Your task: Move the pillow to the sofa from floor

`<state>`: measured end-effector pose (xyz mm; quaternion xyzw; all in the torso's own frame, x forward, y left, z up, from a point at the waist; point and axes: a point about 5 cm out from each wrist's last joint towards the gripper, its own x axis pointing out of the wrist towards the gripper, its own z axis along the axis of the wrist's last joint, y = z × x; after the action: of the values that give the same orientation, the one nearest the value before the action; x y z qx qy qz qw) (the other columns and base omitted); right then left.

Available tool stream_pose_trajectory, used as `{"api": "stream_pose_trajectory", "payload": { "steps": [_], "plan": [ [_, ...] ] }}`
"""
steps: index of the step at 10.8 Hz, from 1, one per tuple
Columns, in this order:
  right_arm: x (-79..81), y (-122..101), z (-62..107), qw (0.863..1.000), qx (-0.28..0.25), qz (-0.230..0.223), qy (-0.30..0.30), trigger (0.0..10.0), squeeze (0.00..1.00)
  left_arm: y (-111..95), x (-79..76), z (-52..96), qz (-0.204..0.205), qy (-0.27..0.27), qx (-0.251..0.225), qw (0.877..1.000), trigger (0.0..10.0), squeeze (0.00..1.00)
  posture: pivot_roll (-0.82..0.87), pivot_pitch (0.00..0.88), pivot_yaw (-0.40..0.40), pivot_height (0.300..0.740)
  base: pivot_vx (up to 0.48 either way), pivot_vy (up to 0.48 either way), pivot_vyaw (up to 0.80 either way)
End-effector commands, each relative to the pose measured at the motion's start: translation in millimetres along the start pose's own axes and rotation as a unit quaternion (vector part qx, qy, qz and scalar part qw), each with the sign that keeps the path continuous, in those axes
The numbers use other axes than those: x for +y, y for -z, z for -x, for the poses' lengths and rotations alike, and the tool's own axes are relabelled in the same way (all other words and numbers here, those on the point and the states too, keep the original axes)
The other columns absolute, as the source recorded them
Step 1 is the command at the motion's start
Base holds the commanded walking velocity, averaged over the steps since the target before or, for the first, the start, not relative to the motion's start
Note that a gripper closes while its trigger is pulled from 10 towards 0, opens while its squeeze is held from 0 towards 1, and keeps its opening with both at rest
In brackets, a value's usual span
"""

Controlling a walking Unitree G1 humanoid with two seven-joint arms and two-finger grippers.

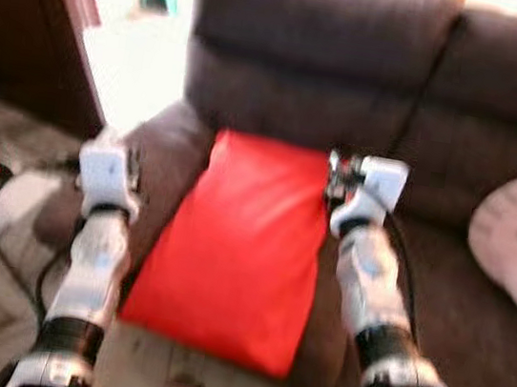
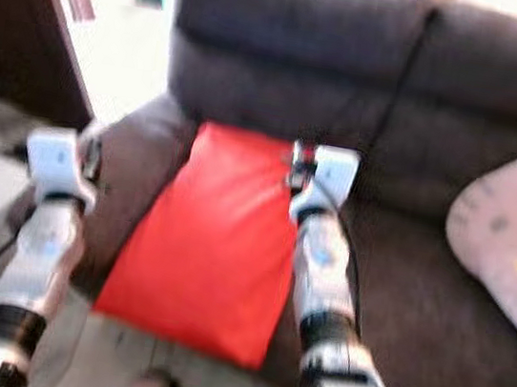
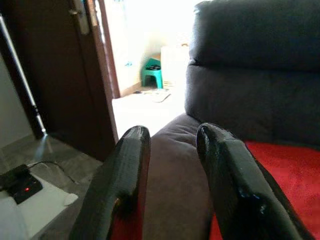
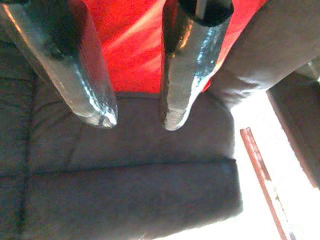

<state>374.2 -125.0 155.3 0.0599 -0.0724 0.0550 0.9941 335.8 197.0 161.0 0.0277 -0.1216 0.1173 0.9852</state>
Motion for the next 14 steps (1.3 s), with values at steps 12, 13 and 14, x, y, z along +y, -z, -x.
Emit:
{"api": "stream_pose_trajectory", "payload": {
  "steps": [12, 13, 14],
  "plan": [
    [-129.0, 112, 123.7, 0.936, 0.265, 0.11, 0.202, 10.0, 0.0, 128, 28.7, 79.8, -0.032, 0.077, 0.295, 0.952, 10.0, 0.0, 0.12, 0.042, -0.019, 0.703, 0.0, 0.0, 0.0],
    [-137.0, 127, 148.8, 0.924, 0.3, 0.08, 0.224, 10.0, 0.0, 146, 41.4, 102.7, -0.029, 0.057, 0.34, 0.938, 10.0, 0.0, 0.12, 0.03, -0.015, 0.703, 0.0, 0.0, 0.0],
    [-133.2, 137, 161.5, 0.921, 0.322, 0.074, 0.208, 10.0, 0.0, 156, 48.1, 117.6, -0.037, 0.053, 0.369, 0.927, 10.0, 0.0, 0.12, 0.021, -0.011, 0.703, 0.0, 0.0, 0.0]
  ]
}}
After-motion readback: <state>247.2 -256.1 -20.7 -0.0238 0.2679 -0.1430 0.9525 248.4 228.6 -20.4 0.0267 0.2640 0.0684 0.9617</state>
